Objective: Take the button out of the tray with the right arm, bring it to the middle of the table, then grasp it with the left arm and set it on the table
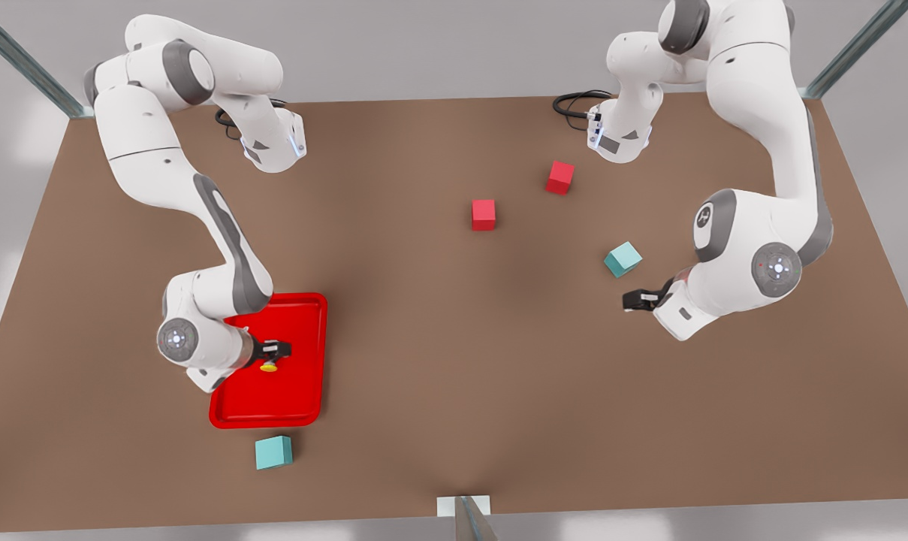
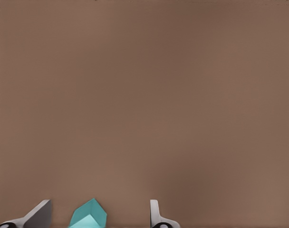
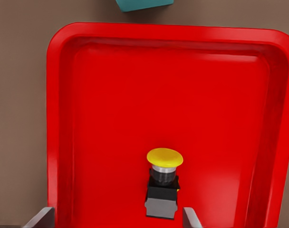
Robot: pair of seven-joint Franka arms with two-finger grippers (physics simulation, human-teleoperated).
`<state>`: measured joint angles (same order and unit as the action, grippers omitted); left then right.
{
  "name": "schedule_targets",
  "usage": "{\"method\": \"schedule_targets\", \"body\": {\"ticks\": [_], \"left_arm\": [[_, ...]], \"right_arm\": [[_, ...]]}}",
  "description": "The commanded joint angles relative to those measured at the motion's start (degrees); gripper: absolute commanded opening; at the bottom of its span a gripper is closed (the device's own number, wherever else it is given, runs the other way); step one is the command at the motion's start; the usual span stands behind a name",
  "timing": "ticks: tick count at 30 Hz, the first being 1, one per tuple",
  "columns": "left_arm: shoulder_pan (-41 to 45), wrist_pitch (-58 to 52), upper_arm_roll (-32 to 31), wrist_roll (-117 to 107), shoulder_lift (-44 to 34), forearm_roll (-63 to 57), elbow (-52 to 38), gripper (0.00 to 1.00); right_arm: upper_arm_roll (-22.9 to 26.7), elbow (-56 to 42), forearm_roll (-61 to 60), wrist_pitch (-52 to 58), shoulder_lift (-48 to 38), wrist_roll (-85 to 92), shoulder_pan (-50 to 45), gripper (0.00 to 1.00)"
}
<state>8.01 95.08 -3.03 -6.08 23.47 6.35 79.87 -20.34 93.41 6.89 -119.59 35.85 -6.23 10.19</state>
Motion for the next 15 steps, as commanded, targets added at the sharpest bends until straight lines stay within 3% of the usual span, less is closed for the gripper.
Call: {"method": "schedule_targets", "body": {"ticks": [1,15], "left_arm": [[0.0,-0.1,0.0,-2.4,-0.1,0.0,0.0,1.00],[0.2,-1.4,-0.1,-2.3,-1.3,0.0,0.0,1.00]], "right_arm": [[-4.9,1.2,5.4,-1.6,0.7,0.7,4.2,1.00],[-6.3,2.5,10.9,-3.3,3.6,0.7,6.6,1.00]]}}
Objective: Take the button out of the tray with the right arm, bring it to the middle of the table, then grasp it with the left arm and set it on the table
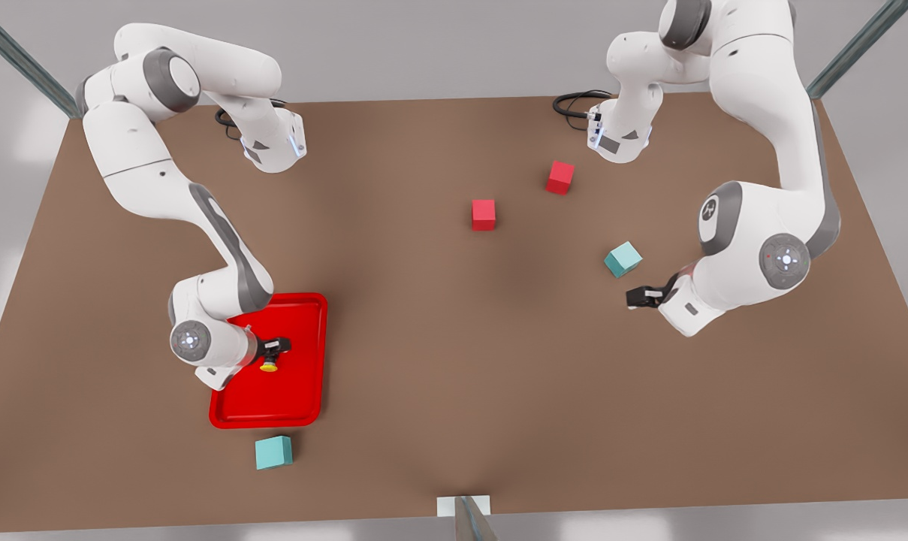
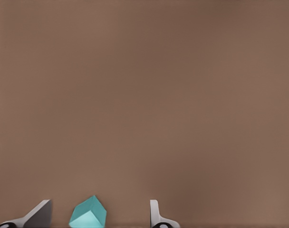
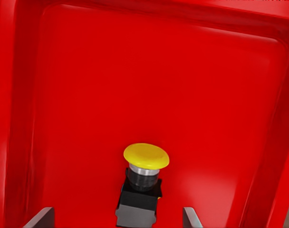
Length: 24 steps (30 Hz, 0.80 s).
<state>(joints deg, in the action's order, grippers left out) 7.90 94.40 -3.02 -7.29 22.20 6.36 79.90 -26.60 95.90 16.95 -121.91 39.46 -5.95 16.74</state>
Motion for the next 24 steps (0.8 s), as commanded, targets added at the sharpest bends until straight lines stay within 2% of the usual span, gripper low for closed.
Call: {"method": "schedule_targets", "body": {"ticks": [1,11,13,14,17,21,24], "left_arm": [[0.3,-1.0,-0.1,-1.1,-0.1,0.0,0.0,1.00],[0.4,-2.5,-0.3,-1.3,-1.3,0.1,-1.7,1.00],[0.9,-2.4,-0.2,-1.4,0.4,-0.3,-4.3,1.00],[2.0,-2.3,-0.2,-1.5,0.7,-4.6,-4.4,1.00],[2.0,0.0,-0.2,-1.7,3.1,-4.3,-4.7,1.00],[1.1,-1.3,0.0,-1.2,-1.4,-4.3,-4.8,1.00],[3.3,1.1,-0.1,-4.7,3.5,-4.4,-8.4,1.00]], "right_arm": [[0.0,0.0,0.9,-1.0,0.0,0.4,0.0,1.00],[0.1,1.6,1.8,-3.2,0.9,0.4,1.4,1.00],[0.1,1.9,1.9,-3.6,1.0,0.4,1.5,1.00],[0.1,1.9,1.9,-3.9,1.0,0.4,1.6,1.00],[0.1,1.8,1.9,-5.9,1.3,0.4,1.6,1.00],[0.1,1.8,2.0,-6.4,1.6,0.4,1.7,1.00],[0.1,1.9,2.0,-6.7,1.6,0.4,2.2,1.00]]}}
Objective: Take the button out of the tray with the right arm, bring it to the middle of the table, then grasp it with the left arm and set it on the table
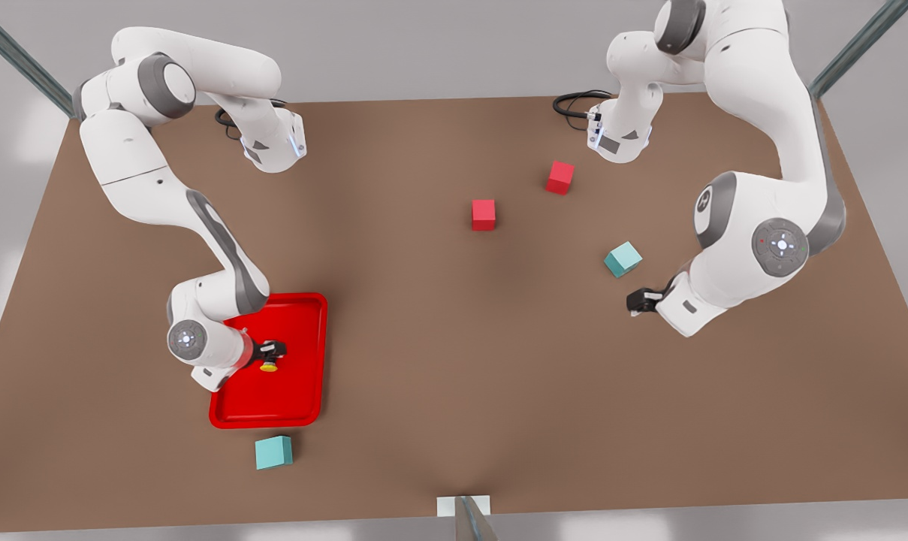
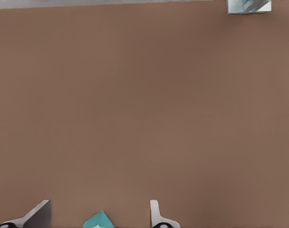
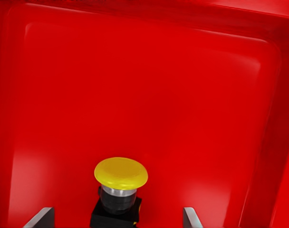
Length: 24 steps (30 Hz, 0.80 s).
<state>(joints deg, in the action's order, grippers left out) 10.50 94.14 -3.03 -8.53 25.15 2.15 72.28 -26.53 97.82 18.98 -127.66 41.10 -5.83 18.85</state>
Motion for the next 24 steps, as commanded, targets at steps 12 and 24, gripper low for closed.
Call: {"method": "schedule_targets", "body": {"ticks": [12,24], "left_arm": [[0.9,2.0,0.0,-3.8,4.4,-0.5,-0.8,1.00],[0.9,2.0,0.0,-3.8,4.6,-0.5,-0.8,1.00]], "right_arm": [[0.0,0.6,1.9,-2.0,1.8,-0.6,0.8,1.00],[-0.1,0.6,2.1,-1.5,1.6,-0.9,1.3,0.74]]}}
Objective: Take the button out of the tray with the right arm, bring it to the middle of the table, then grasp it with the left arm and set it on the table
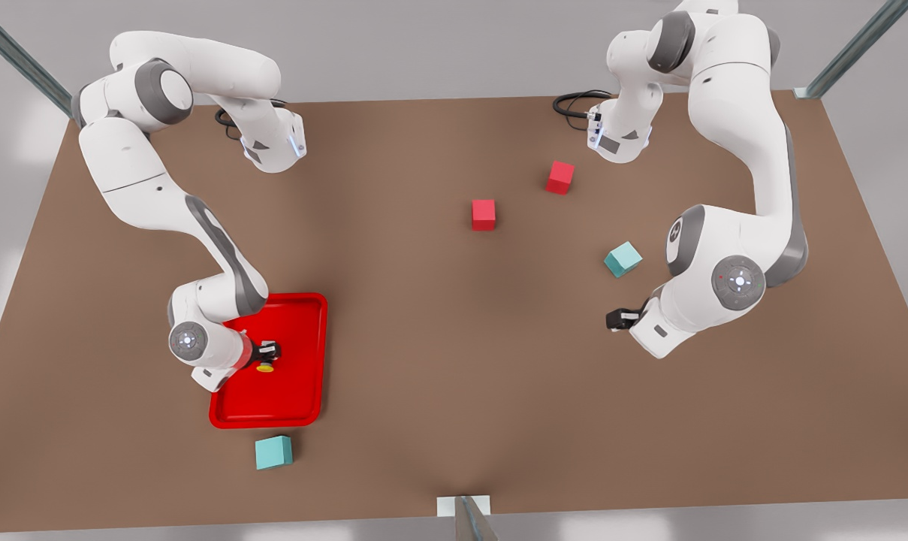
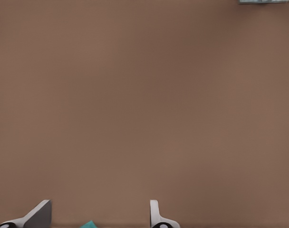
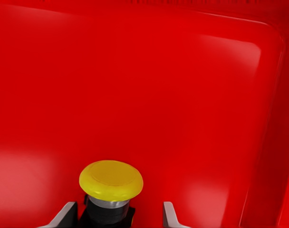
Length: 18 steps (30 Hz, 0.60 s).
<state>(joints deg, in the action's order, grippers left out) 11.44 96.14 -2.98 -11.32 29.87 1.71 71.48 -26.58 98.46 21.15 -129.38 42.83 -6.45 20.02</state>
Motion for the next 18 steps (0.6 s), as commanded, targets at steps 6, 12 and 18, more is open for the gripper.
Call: {"method": "schedule_targets", "body": {"ticks": [6,12,18], "left_arm": [[0.0,0.0,0.0,-1.0,-0.3,0.0,0.0,1.00],[0.0,0.0,0.0,-1.0,0.1,0.0,0.0,1.00],[0.0,0.0,0.0,-1.0,-0.2,0.0,0.0,1.00]], "right_arm": [[-0.1,0.0,-0.1,0.5,-0.4,-0.3,0.1,0.68],[-0.1,0.0,-0.1,0.3,-0.2,-1.0,0.0,0.64],[-0.1,0.0,-0.1,0.9,-0.7,-1.0,0.1,0.62]]}}
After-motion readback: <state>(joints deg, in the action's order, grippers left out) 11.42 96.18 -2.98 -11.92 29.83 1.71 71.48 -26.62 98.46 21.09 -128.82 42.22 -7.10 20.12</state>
